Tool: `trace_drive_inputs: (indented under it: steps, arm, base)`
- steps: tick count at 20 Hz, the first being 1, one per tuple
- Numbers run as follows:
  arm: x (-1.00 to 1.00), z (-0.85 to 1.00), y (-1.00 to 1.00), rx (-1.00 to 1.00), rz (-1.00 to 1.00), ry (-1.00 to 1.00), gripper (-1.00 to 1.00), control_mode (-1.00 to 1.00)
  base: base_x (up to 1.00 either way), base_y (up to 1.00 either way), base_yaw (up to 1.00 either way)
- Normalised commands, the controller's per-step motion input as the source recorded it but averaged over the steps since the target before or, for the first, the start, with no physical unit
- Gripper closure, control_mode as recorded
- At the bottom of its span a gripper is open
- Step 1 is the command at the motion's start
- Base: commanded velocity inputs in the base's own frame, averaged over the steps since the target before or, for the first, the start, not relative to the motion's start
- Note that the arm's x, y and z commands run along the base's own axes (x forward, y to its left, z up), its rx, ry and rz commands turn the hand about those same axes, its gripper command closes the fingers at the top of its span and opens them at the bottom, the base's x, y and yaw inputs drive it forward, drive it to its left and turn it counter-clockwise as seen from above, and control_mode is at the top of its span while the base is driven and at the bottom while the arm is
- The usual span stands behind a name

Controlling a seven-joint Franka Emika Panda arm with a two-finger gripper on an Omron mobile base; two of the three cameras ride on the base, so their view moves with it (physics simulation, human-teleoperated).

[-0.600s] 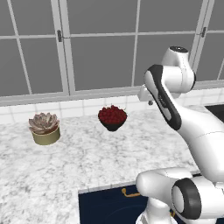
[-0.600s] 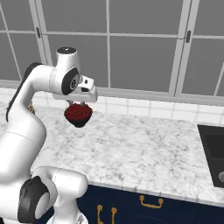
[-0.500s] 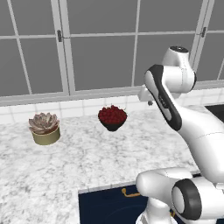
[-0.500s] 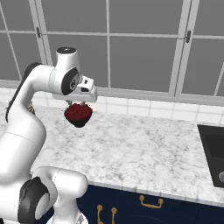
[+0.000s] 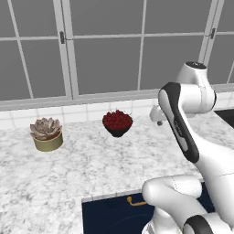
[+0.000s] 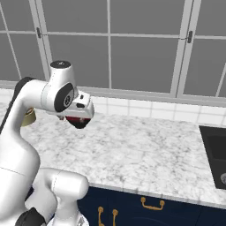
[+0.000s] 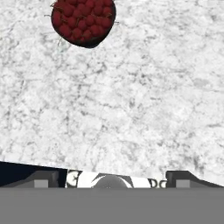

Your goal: Take a straw from the drawer in front and place it inside the glass cup on the dining counter.

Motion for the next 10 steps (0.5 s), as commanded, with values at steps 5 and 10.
trace_drive_inputs:
  steps: [5,10]
  arm:
    - [-0.42,-0.36,0.0,0.0,0.0,0.0,-1.0,-1.0]
    - [-0.36,-0.34,0.0,0.0,0.0,0.0,-1.0,-1.0]
  base:
    - [0.0,0.0,0.0]
    - [0.0,0.0,0.0]
